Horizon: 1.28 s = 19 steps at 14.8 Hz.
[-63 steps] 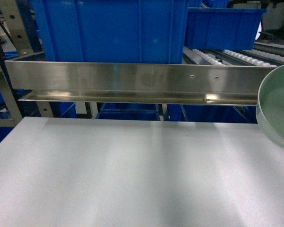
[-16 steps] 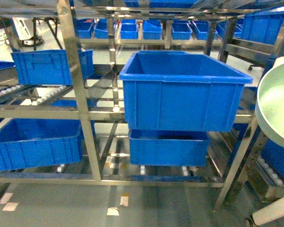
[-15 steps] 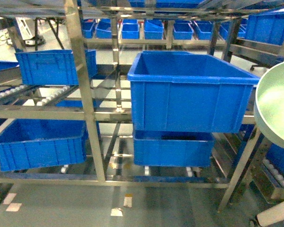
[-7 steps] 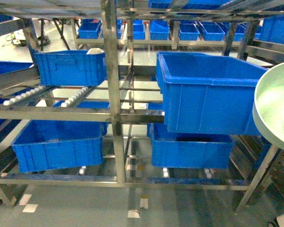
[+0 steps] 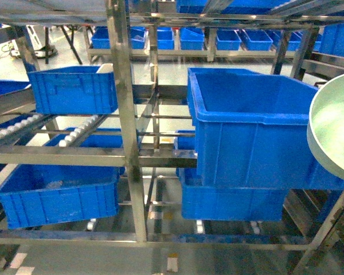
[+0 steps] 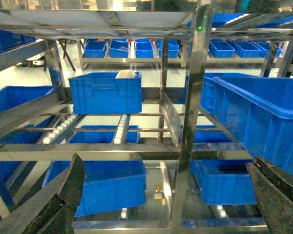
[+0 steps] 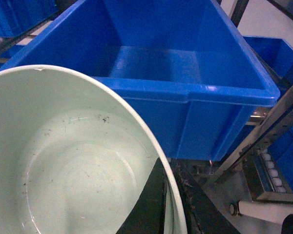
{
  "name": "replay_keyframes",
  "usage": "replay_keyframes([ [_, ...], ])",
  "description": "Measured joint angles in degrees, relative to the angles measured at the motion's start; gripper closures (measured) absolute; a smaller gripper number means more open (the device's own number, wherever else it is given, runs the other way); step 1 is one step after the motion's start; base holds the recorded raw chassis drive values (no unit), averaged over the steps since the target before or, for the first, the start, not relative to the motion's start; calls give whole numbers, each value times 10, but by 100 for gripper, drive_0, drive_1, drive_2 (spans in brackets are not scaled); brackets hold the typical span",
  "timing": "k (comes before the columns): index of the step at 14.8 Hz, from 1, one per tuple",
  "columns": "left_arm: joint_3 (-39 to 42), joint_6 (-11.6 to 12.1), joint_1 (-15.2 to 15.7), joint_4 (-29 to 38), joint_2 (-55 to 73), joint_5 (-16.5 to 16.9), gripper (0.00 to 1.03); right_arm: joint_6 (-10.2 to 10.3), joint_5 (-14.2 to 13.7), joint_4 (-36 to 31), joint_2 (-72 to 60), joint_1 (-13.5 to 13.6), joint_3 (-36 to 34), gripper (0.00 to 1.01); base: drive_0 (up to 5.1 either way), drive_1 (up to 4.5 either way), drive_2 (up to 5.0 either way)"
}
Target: Place green bowl on second shelf with right arm
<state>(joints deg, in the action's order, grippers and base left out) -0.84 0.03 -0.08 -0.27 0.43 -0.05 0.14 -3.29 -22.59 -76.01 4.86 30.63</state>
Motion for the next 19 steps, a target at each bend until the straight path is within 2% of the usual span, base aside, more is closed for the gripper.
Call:
replay_keyframes([
  [14, 0, 0, 0, 0, 0, -1, 5, 2, -5, 2, 9, 1, -13, 99, 5, 436, -425],
  [19, 0, 0, 0, 0, 0, 0, 5, 2, -4, -1, 13, 0, -16, 98, 37, 37, 37],
])
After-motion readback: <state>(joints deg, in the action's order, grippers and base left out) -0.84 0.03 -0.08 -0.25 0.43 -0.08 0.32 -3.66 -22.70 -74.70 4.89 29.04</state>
